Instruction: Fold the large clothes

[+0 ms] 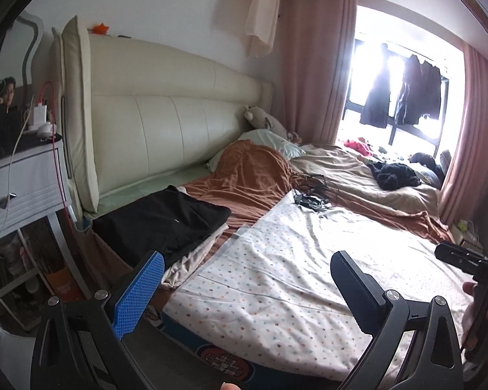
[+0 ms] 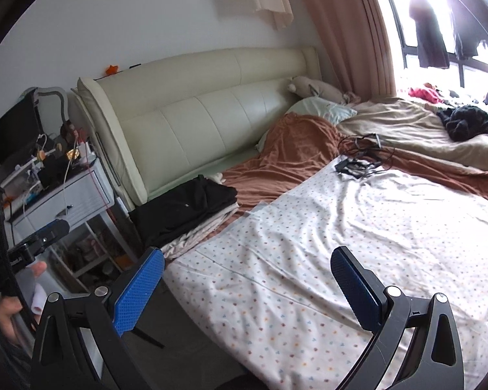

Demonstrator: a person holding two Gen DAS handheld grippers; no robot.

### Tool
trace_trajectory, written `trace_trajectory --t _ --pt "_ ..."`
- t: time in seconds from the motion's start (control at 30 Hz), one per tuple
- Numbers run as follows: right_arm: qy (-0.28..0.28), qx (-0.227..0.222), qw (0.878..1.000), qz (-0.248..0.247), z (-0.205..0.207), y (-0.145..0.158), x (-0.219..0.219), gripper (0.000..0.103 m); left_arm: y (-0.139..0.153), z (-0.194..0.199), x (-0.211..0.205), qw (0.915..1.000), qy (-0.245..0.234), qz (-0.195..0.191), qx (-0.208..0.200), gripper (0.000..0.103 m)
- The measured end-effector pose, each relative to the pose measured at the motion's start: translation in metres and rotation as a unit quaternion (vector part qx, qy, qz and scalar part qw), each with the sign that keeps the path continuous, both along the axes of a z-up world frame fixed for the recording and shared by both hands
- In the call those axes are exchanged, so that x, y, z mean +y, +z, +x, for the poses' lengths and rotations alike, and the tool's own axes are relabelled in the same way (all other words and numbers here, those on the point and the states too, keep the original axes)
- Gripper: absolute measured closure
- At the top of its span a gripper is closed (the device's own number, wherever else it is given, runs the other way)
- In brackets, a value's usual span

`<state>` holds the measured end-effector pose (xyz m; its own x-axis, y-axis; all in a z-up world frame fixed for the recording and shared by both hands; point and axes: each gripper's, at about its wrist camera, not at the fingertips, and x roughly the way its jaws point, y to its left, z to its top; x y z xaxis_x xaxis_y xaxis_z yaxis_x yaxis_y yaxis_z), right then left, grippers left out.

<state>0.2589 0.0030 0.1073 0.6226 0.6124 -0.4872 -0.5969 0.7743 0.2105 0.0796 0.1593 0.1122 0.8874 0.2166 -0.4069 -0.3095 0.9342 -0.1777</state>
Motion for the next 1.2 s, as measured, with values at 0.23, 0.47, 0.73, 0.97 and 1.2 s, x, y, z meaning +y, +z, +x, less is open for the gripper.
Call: trace_trajectory --t 0.23,0.47,0.73,0.97,1.2 --pt "-0.018 -0.026 0.999 0.008 -0.036 -0.001 -0.03 0.0 -0.006 -0.025 -0.021 0.9998 -0.01 0.006 -0.013 0.001" --pt "-0.042 -0.034 0.998 0.014 -0.067 -0.016 -0.058 0.0 -0.024 -0.047 -0.044 0.9994 -0.024 0.02 -0.018 0.001" --pt "-0.076 -0.03 0.997 0.018 -0.097 -0.044 -0.078 0.0 -0.042 -0.071 -0.06 0.9983 -0.023 0.044 -0.031 0.001" --pt "-0.093 -0.012 0.996 0.013 -0.118 -0.071 -0.086 0.0 -0.055 -0.079 -0.068 0.9988 -0.032 0.028 -0.024 0.001" --pt "-0.101 -0.002 0.995 0.003 -0.125 -0.079 -0.089 0.0 -0.058 -0.079 -0.08 0.9983 -0.046 0.035 -0.007 0.001"
